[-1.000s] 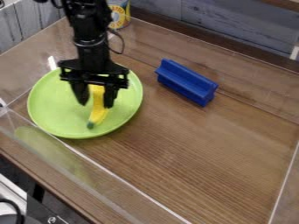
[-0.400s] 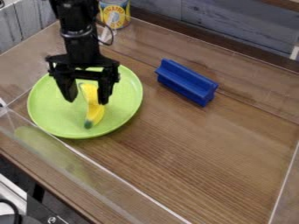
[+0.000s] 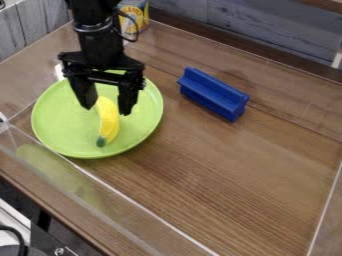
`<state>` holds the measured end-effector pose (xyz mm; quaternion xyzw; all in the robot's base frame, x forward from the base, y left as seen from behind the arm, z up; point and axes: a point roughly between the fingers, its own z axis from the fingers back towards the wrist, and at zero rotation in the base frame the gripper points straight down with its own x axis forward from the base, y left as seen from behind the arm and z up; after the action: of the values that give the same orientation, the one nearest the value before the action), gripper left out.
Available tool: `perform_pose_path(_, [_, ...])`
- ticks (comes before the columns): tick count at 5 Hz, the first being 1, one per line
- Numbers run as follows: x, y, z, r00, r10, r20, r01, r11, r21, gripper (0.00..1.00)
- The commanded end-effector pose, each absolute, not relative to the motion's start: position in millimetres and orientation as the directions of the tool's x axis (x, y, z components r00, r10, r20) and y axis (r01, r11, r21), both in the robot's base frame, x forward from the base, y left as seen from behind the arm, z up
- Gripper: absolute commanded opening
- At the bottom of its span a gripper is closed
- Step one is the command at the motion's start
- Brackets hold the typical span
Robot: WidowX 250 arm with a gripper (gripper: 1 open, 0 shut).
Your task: Put the banana in the green plate
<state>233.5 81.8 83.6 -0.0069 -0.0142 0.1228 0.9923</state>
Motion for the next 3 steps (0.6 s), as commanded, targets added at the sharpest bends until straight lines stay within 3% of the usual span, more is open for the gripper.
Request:
perform_pose_path(1, [245,74,103.6,0.976,0.202,0.080,-0.201,0.979,-0.018,0.00])
perform_pose_path(2, [252,66,112.9,0.982,0.165,0.091,-0.164,0.986,-0.018,1.00])
perform_pose_path(3, [260,57,115.0,0.990,0.106,0.097,-0.104,0.994,-0.024,1.00])
